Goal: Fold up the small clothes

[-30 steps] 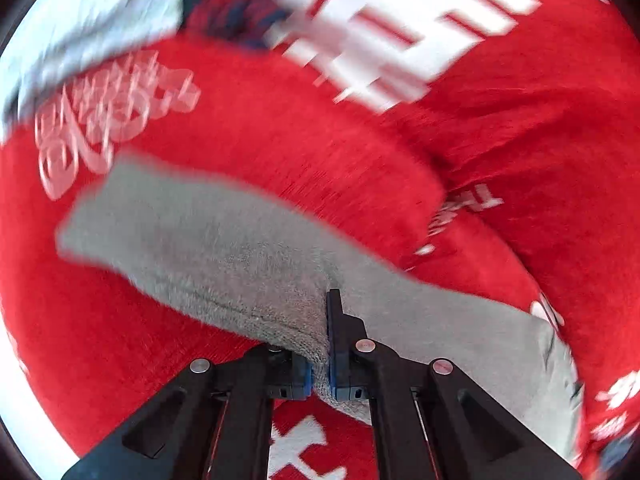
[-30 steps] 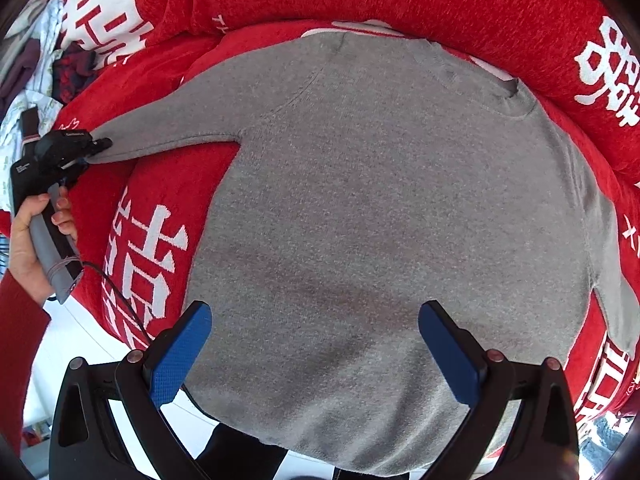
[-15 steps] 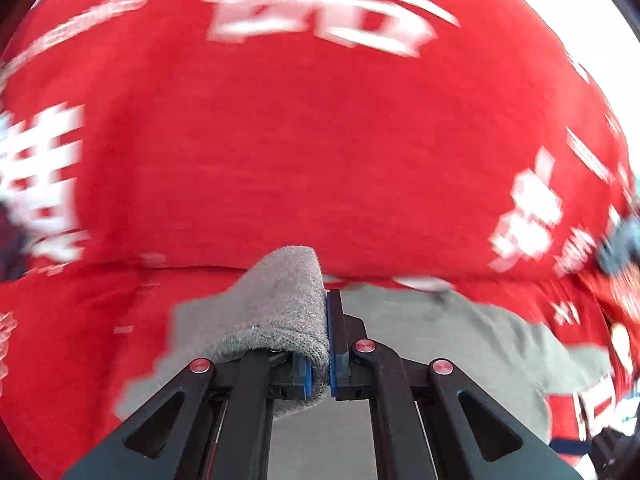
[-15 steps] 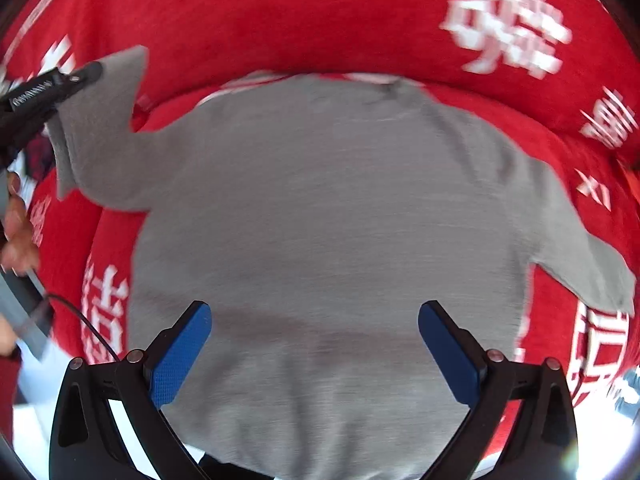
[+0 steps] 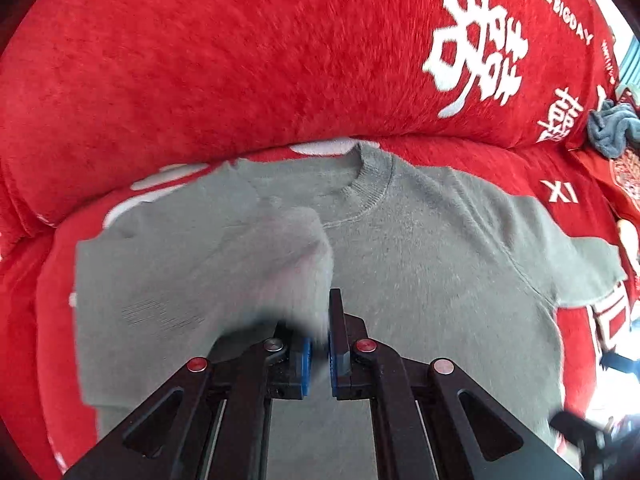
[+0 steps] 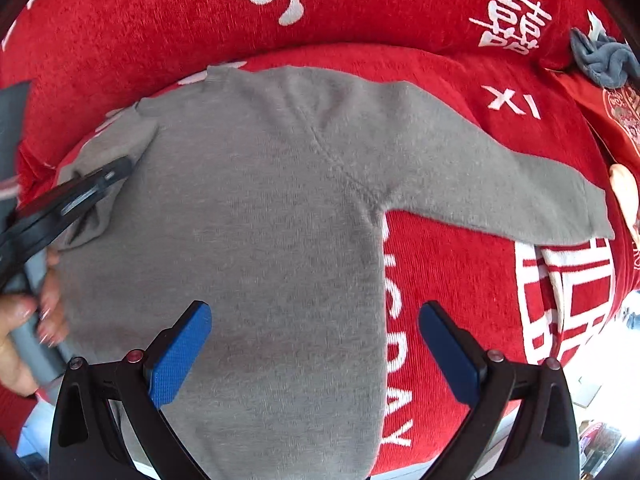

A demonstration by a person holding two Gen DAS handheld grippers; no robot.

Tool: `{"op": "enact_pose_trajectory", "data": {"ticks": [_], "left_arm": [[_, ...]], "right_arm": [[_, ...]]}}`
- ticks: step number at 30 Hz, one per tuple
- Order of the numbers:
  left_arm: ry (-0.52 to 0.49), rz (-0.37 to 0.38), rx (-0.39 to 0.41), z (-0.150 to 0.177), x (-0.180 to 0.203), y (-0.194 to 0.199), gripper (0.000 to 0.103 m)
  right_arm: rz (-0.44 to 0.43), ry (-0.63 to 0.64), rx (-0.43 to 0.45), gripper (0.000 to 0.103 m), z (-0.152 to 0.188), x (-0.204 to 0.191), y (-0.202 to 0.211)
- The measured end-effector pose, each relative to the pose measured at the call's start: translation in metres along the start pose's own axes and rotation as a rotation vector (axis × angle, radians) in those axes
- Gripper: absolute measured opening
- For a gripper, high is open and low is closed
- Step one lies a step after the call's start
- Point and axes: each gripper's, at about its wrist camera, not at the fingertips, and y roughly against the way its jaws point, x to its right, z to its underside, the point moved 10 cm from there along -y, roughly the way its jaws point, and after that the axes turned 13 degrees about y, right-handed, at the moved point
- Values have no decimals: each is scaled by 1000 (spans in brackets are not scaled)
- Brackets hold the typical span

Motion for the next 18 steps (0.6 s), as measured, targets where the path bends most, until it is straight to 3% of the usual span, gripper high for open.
{"op": "enact_pose_trajectory", "data": {"ticks": [2,3,4,5,6,10,15,18], "left_arm": [[-4,2,2,-3,-16,15,12],[-2,-7,1,-2,-28,24,25],[6,-27,5,0,-40,30,72],[24,-61,21,-1,-54,36,99],[49,-104,59,-3,-74,46,99],[124,-196,50,-5,-134,54,99],[272,-270,-46,-10,-208,22,99],[300,-325,-107,-9,-232,-5,99]], "right_arm": [[-6,39,25,103,-13,-9,3],[-8,75,44,103,-23,-19,6],[-10,99,55,103,-30,-25,6],[-14,152,80,103,-44,-41,8],[-17,195,98,103,-53,-53,9],[-18,380,159,103,-86,-106,10],[12,680,188,103,-110,-179,-14],[74,840,167,103,-110,-205,-40]]}}
